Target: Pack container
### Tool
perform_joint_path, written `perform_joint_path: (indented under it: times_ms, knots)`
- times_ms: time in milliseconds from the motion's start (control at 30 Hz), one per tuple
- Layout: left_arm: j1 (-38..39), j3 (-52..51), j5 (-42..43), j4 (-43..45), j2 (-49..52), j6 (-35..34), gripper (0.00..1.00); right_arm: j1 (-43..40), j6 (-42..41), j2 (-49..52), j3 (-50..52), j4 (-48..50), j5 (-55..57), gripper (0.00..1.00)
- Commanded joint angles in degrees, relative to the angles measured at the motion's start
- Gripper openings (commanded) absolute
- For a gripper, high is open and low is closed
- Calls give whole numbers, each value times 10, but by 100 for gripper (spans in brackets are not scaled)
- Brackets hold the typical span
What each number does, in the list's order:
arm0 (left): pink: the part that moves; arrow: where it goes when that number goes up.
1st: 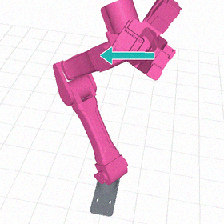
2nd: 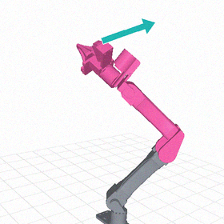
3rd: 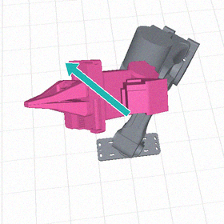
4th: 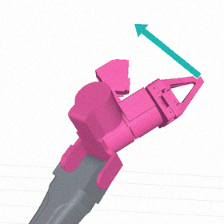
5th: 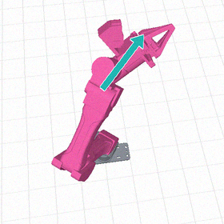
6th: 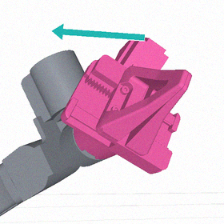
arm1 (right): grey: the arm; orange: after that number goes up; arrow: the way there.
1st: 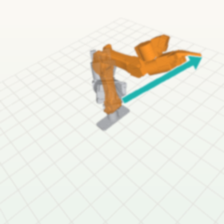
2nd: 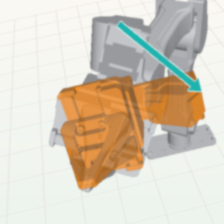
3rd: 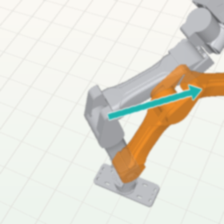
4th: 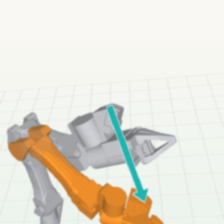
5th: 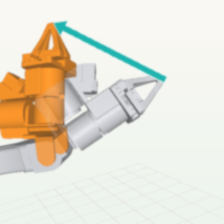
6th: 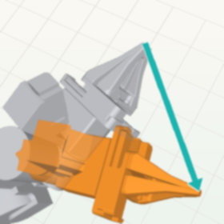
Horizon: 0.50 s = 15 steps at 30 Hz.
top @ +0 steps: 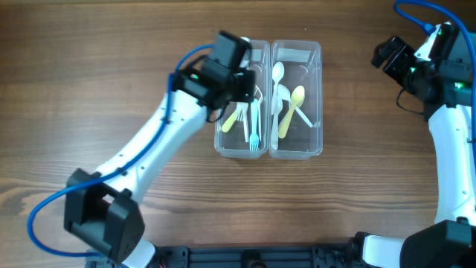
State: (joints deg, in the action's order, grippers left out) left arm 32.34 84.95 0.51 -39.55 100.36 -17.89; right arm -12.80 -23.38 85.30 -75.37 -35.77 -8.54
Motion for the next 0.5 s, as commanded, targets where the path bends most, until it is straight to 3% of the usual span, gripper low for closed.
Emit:
perform_joint_path:
  times_ms: [0,67,133,167,200,300,467]
  knots:
    - [7,3,-56,1,66,11,4,0,-8,7,0,2,-3,100]
    - [7,3,-56,14,113,12,7,0,-8,7,0,2,-3,100]
    - [7,3,-56,19,122,12,19,0,-8,7,0,2,-3,100]
    - [7,6,-56,21,118,12,48,0,-8,7,0,2,-3,100]
    - [7,9,-56,19,113,12,60,0,-8,7,0,2,-3,100]
    - [7,30,-56,11,83,12,73,0,-8,7,0,2,-3,100]
    - [7,62,-56,10,13,12,80,0,-8,7,0,2,-3,100]
